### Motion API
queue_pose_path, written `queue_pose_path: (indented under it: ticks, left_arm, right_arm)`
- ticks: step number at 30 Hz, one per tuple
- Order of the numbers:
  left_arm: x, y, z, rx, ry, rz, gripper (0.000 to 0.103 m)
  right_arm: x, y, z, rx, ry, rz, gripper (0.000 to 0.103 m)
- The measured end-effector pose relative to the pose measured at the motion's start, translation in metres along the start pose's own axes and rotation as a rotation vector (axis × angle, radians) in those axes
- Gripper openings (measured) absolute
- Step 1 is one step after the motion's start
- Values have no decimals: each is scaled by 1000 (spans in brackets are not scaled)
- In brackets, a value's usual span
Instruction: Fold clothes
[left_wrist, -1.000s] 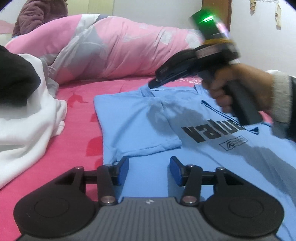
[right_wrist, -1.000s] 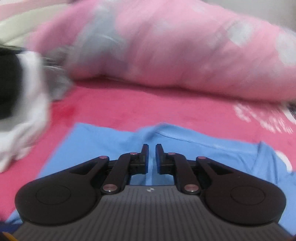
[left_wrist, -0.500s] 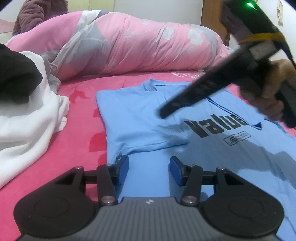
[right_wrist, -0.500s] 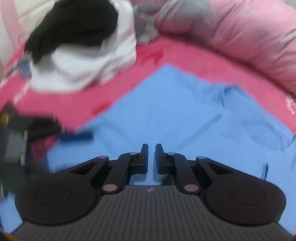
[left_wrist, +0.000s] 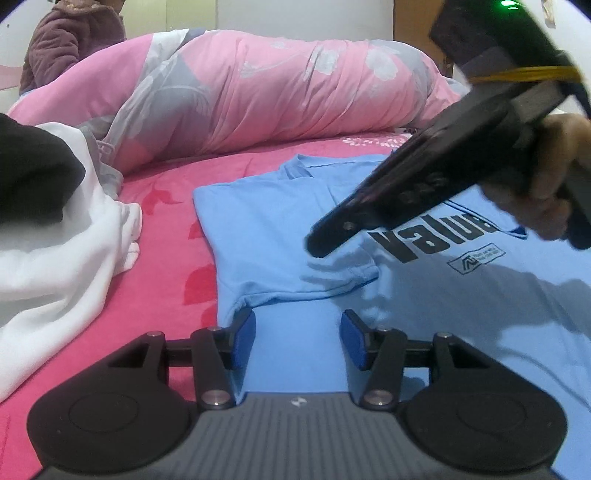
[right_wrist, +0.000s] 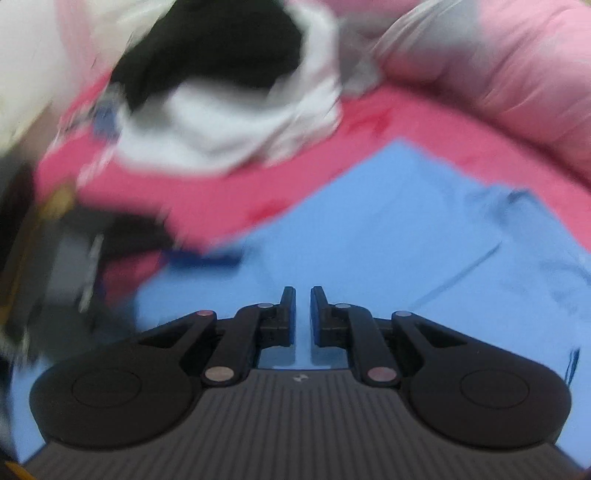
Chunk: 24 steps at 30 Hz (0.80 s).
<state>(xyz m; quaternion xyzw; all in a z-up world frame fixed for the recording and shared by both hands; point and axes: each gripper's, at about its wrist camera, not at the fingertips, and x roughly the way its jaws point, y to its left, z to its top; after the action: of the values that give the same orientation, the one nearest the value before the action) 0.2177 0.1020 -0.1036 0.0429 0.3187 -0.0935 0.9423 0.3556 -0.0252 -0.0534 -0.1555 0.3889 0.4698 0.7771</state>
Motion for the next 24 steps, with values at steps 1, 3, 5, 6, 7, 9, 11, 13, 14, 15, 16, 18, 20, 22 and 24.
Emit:
queue_pose_path:
  ticks: [1,3,5,6,7,9,11,13,14,15,16,18,20,22,24]
  left_arm:
    - [0,0,0,3,0,1,53]
    - [0,-2,1,12,0,4,54]
    - [0,-3,1,21,-1,9,54]
    - [0,-4,1,25,-2,11,54]
    - [-1,-5,1,32,-4,16,54]
    - [-4,-8,1,51,-10,33,57]
    - [-7,-13,1,75,-14,53,58]
    - [-15,-20,2,95,-8,72,58]
    - [-22,-24,1,98,-6,74,58]
    - [-28,-28,1,102,-5,76,58]
    - [-36,-33,0,104,-7,70,61]
    - [-56,-46,-3,108,-18,36,67]
    - [-74,-64,-8,126,-23,10,69]
    - [-89,-84,-14,169,-23,-11,72]
    - [-103,-102,-22,218,-22,-23,76]
  right_arm:
    - [6,1,-2,6,13,-8,9]
    - [16,8,-18,-6,79,-4,9]
    - [1,20,-35,7,49,-18,9]
    - [-10,23,-42,56,63,-3,9]
    - [-25,28,-52,95,56,-20,9]
    - [-62,42,-74,164,27,-75,10]
    - [-107,60,-99,237,-24,-144,11]
    - [-154,79,-130,330,-110,-216,16]
    - [-175,91,-146,378,-160,-254,23]
    - [-193,100,-165,429,-209,-291,29]
    - [-211,109,-184,481,-257,-328,31]
    - [-238,125,-222,596,-344,-391,43]
    - [-252,134,-256,721,-405,-427,45]
    - [-252,137,-269,778,-436,-417,46]
    - [-252,140,-280,832,-467,-405,46]
